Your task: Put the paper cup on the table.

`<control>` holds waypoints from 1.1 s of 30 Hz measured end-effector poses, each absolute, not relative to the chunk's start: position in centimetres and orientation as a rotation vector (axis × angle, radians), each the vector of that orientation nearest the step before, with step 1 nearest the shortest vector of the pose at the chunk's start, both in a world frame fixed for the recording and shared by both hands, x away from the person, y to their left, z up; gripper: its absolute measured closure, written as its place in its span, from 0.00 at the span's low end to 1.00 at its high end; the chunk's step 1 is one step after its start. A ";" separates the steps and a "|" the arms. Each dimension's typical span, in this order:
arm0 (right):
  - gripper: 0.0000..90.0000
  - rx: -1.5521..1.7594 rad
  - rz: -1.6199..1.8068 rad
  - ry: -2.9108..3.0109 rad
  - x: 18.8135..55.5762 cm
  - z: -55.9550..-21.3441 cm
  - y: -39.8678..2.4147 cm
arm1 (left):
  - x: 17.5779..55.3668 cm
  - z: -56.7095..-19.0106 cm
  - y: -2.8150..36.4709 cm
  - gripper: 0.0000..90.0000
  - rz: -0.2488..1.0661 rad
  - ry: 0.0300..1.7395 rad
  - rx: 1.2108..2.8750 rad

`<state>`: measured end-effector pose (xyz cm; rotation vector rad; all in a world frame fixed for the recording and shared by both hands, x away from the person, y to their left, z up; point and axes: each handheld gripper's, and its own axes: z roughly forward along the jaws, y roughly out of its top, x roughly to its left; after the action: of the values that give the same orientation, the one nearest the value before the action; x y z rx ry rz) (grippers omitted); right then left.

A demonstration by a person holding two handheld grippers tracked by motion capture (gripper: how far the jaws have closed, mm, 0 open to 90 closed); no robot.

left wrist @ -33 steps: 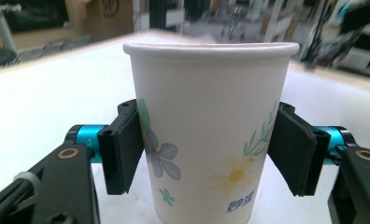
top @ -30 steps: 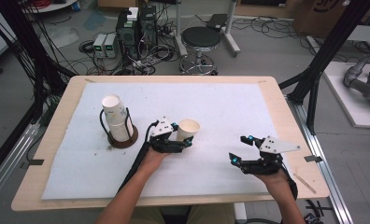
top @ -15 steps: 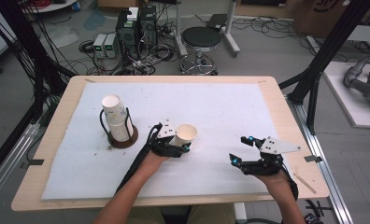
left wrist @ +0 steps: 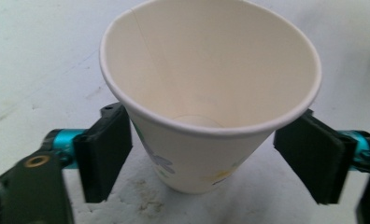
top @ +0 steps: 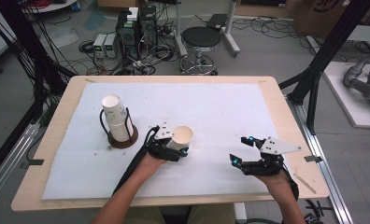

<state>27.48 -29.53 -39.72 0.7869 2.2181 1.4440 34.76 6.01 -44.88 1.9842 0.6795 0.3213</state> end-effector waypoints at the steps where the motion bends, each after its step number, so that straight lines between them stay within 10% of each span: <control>1: 0.24 0.789 1.446 2.220 27.5 -39.7 -29.5 | 34.7 -44.9 6.1 0.19 0.319 0.685 1.970; 33: 0.23 0.909 1.356 2.199 27.8 -41.0 -29.6 | 28.2 -41.9 18.4 0.19 0.412 0.614 1.636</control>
<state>27.80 -29.59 -40.99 0.9091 2.1988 1.3564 28.17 18.35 -41.95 1.6355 0.6142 0.4122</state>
